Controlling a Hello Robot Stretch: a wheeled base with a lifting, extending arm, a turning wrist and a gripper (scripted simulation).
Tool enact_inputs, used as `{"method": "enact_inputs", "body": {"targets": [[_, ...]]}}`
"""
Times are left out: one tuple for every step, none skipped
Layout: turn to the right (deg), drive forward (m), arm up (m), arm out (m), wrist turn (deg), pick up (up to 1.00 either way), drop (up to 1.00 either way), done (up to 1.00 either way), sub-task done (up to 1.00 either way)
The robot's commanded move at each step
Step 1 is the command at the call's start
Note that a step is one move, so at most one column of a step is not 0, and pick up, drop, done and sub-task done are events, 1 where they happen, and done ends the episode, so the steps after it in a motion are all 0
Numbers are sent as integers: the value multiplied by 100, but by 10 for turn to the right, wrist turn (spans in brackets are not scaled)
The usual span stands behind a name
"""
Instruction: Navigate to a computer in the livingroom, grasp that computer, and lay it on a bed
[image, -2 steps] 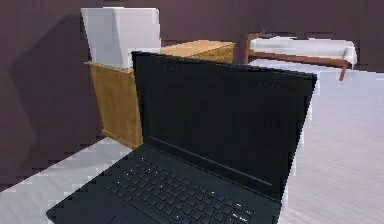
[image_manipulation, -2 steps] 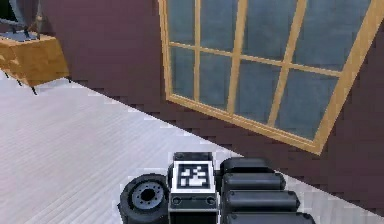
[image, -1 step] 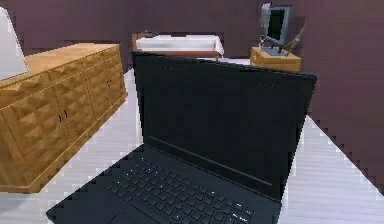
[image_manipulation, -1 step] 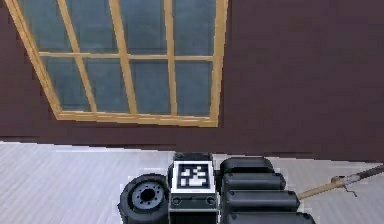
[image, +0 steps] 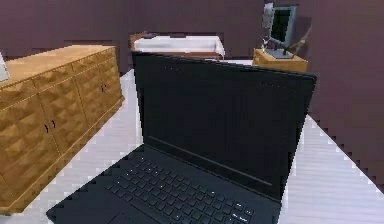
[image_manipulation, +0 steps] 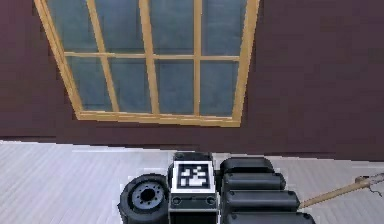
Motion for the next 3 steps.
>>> {"method": "enact_inputs", "body": {"targets": [[0,100,0,0,0,0,0,0,0],[0,100,0,0,0,0,0,0,0],[0,100,0,0,0,0,0,0,0]]}}
